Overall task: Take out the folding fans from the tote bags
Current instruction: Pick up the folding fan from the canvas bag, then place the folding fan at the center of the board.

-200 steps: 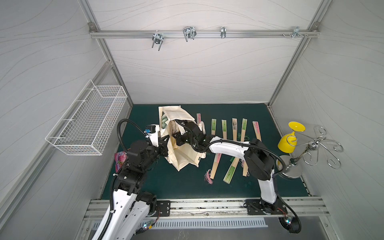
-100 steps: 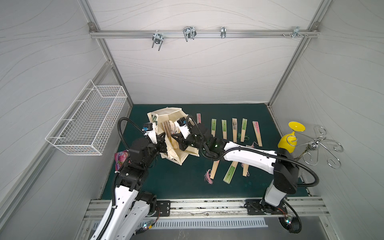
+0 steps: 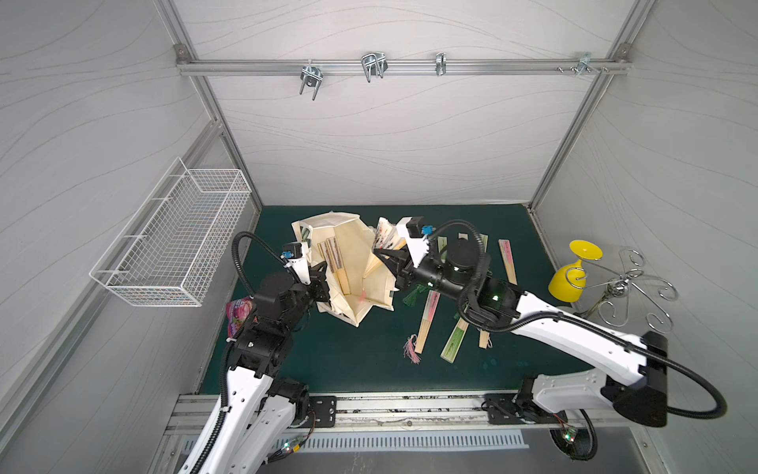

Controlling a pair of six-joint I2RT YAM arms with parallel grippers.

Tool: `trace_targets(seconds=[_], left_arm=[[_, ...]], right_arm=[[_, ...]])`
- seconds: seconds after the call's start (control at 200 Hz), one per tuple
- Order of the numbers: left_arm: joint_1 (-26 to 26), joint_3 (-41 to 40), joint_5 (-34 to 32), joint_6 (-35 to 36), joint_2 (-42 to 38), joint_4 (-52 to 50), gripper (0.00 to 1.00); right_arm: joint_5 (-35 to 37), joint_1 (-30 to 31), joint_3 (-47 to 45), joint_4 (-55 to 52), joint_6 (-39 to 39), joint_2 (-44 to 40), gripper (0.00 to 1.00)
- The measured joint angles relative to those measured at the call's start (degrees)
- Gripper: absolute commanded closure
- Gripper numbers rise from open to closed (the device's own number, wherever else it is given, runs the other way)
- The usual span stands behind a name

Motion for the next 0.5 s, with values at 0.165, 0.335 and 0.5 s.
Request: trace_targets(seconds=[0.165, 0.335, 0.5], left_arm=[[0.00, 0.00, -0.07, 0.09, -0.35, -0.33, 1.00], [0.00, 0.00, -0.59, 0.59, -1.03, -1.01, 1.00], [0.00, 0.00, -1.07, 1.14, -1.27, -1.03, 1.00]], right_arm=[[0.31, -6.38, -0.94, -4.11, 2.99, -7.08, 0.89], [0.98, -13.22, -1.68, -11.76, 7.19, -11.02, 0.87], [0.28, -17.70, -3.80, -19.30, 11.85, -12.20, 0.87]])
